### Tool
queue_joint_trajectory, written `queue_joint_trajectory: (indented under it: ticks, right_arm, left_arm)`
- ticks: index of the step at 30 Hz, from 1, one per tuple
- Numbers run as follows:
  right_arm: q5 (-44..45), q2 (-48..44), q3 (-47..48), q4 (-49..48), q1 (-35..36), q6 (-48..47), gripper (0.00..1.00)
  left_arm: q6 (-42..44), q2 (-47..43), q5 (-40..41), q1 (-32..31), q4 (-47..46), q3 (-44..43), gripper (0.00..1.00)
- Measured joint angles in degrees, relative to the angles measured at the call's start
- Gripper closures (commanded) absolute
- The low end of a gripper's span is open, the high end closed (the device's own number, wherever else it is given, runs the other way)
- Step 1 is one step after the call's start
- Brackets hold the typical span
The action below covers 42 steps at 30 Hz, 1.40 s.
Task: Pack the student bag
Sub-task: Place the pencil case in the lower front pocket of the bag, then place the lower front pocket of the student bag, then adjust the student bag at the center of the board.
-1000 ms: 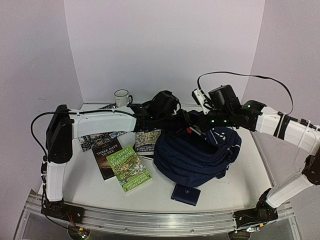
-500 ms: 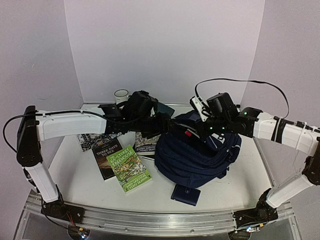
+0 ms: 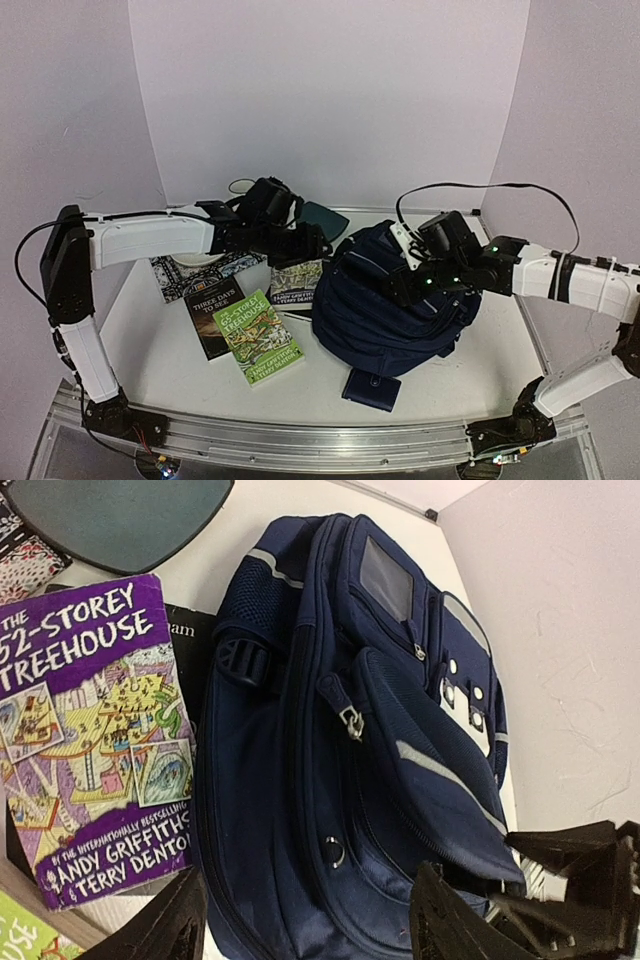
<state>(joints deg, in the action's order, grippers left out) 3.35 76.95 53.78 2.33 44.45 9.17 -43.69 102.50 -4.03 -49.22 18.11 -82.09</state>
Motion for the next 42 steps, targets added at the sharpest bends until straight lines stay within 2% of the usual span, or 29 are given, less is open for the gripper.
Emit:
queue_joint_trajectory:
  ticks: [5,7,13,20,23,25,29,32,34,39,42]
  right_arm:
    - [-0.10,-3.97,0.23,3.57,-0.01,3.78,0.15]
    - [0.79,-5.61,0.42,4.99,-0.03,5.14,0.09]
    - [5.17,-8.93,0.25,8.35,-1.54,10.28,0.05]
    - [6.61,-9.64,-7.17,8.29,-12.94,17.82,0.07]
    - [5.53,-8.89,-10.52,7.03,-14.49,20.27,0.11]
    - [4.21,-7.65,-11.68,5.20,-14.77,21.63,0.15]
    - [0.92,-4.37,-13.27,0.28,-15.45,23.96,0.28]
    - [-1.35,-1.91,-13.33,-2.29,-16.16,24.51,0.52]
    - [-2.46,-0.75,-13.32,-2.67,-17.09,24.76,0.63]
    - [-4.32,1.21,-11.15,-1.53,-20.43,23.38,0.84]
    - [-4.53,2.86,-7.54,-0.13,-22.79,21.21,0.92]
  left_arm:
    - [2.01,4.67,-2.49,1.31,0.45,-5.74,0.29]
    - [2.79,6.37,-3.28,1.63,0.55,-8.14,0.29]
    - [4.77,11.45,-6.44,1.97,1.50,-14.07,0.29]
    - [5.73,16.86,-11.52,2.02,2.60,-16.36,0.32]
    - [5.88,18.17,-13.33,2.02,3.01,-16.36,0.36]
    - [5.94,18.51,-14.26,2.02,3.01,-16.36,0.41]
    - [5.93,18.75,-15.83,2.04,2.99,-16.36,0.59]
    - [5.41,18.77,-16.15,1.96,2.99,-16.36,0.74]
    - [5.15,18.77,-16.16,1.83,2.99,-16.36,0.81]
    - [4.19,18.77,-15.34,1.21,2.99,-16.36,0.93]
    - [3.12,18.76,-14.48,0.79,3.04,-16.35,0.96]
